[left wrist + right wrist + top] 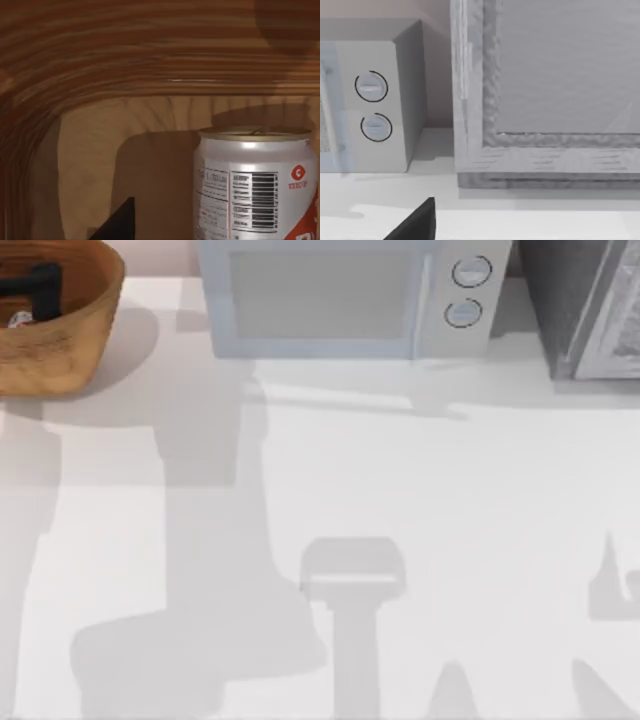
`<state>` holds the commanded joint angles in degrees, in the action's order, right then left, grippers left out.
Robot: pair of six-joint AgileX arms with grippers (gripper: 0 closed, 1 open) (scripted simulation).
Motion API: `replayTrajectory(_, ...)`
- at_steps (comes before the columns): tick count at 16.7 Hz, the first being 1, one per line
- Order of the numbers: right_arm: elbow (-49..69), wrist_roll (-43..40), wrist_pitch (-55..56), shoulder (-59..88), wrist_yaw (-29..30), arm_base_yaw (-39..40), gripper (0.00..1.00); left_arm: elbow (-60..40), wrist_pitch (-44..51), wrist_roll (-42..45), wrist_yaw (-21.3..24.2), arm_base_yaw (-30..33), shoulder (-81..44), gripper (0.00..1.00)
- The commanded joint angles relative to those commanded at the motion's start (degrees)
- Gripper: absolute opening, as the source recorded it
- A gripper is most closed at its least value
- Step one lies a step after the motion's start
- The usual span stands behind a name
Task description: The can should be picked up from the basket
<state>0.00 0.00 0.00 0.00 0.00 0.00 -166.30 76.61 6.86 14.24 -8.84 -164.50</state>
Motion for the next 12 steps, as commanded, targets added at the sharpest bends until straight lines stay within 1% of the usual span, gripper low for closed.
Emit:
replayTrajectory(9,0.0,0.0,0.0,0.0,0.0,0.0,1.0,0.02,-2.07,-0.37,-0.07,0.36,-1.91,1.0)
replayTrajectory(12,0.0,0.0,0.0,0.0,0.0,0.0,1.0,0.02,-2.07,-0.37,-0.07,0.36,-1.91,0.77)
